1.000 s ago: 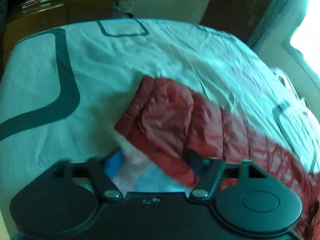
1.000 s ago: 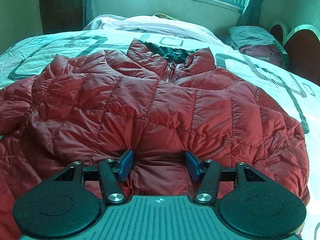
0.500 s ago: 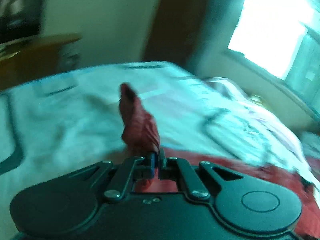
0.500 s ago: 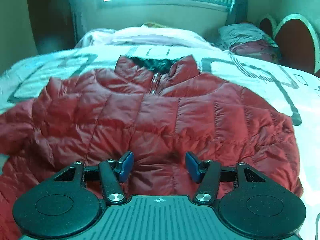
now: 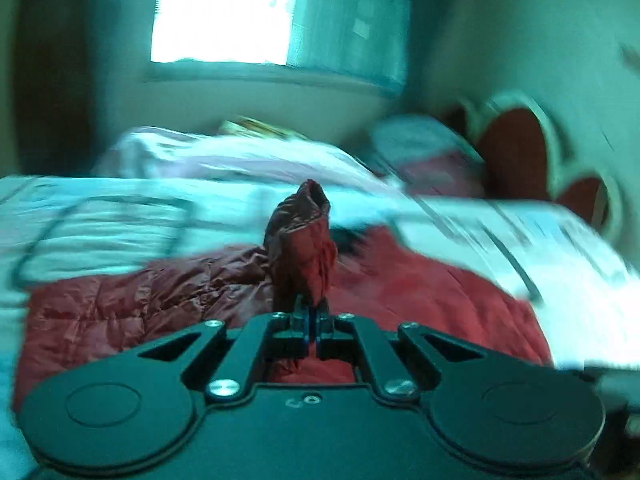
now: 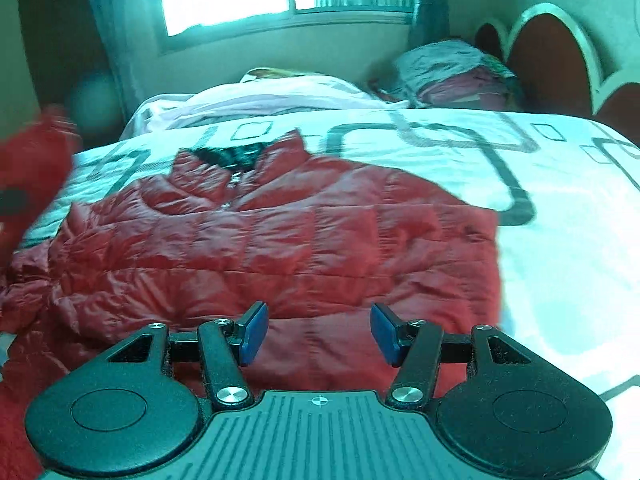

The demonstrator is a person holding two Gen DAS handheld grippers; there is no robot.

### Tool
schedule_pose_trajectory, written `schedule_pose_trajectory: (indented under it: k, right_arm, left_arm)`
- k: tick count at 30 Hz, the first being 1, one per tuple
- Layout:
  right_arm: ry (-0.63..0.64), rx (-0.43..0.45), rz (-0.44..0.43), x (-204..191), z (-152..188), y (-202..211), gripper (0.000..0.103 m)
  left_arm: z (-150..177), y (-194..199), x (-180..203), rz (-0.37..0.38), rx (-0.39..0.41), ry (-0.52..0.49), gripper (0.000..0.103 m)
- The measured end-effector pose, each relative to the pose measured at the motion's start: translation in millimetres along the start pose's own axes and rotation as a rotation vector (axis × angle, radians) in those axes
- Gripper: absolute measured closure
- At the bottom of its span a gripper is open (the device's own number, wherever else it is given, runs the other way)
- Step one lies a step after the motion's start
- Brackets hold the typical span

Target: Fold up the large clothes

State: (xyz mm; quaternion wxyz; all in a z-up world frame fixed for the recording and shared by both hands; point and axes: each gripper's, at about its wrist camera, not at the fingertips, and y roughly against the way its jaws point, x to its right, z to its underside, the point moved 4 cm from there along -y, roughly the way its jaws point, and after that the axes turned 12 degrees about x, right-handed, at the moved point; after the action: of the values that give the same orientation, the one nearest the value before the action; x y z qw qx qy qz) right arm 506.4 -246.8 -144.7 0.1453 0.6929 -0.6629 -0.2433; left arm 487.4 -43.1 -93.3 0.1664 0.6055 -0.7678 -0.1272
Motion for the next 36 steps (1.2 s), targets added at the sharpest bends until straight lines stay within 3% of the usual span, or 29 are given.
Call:
schedule_pose_trajectory:
  k: [3, 7, 8, 10, 11, 13, 14, 15, 16, 21, 22, 24, 25, 27, 29, 34, 36]
  right_arm:
    - [-0.025, -0.006, 0.014, 17, 0, 3, 0.046]
    - [-0.069, -0.025, -0.016, 25, 0, 3, 0.046]
    - [-0.080, -0.025, -0.030, 24, -1, 2, 0.046]
    - [-0.114, -0.026, -0.059, 22, -5, 1, 0.046]
    - [-0.136, -0.026, -0.080, 19, -8, -1, 0.046]
    - [-0.170, -0.031, -0.118, 12, -13, -5, 0.046]
    - [-0.180, -0.034, -0.136, 7, -15, -8, 0.041]
    - [-0.186, -0.037, -0.156, 1, -18, -11, 0.030]
    - [-0.186, -0.032, -0.177, -7, -19, -13, 0.010]
    - [-0.077, -0.083, -0.208, -48, -15, -38, 0.009]
    - [-0.078, -0.099, -0.205, -53, -12, -43, 0.011]
    - [-0.092, -0.126, -0.219, -59, -7, -52, 0.038]
    - [-0.098, -0.147, -0.228, -62, -5, -56, 0.058]
    - [-0.088, -0.154, -0.229, -67, -3, -59, 0.060]
    - [-0.074, -0.145, -0.247, -70, -5, -55, 0.085]
    - [-0.022, 0.015, -0.174, -46, -35, -25, 0.085]
    - [-0.029, 0.047, -0.122, -24, -45, -15, 0.085]
  left_arm:
    - [25, -24, 34, 0.059, -0.085, -0.079, 0.099]
    - [50, -31, 48, 0.052, -0.155, -0.145, 0.077]
    - [52, -27, 46, 0.045, -0.156, -0.159, 0.068]
    - [50, -17, 35, 0.007, -0.137, -0.183, 0.016]
    - [45, -10, 29, -0.018, -0.107, -0.191, 0.014]
    - [38, 9, 12, -0.059, -0.069, -0.214, 0.016]
    - [36, 12, 1, -0.085, -0.067, -0.218, 0.016]
    - [35, 17, -9, -0.119, -0.061, -0.212, 0.016]
    - [36, 24, -24, -0.161, -0.059, -0.197, 0.016]
    - [59, 53, -92, -0.349, -0.112, -0.140, 0.019]
    - [64, 54, -101, -0.375, -0.130, -0.135, 0.023]
    - [74, 52, -119, -0.436, -0.163, -0.117, 0.028]
    - [76, 49, -128, -0.464, -0.170, -0.105, 0.031]
    - [78, 46, -140, -0.498, -0.178, -0.078, 0.033]
    - [76, 41, -146, -0.505, -0.163, -0.052, 0.039]
    - [71, 27, -148, -0.479, -0.142, -0.071, 0.072]
    - [74, 22, -146, -0.468, -0.150, -0.089, 0.075]
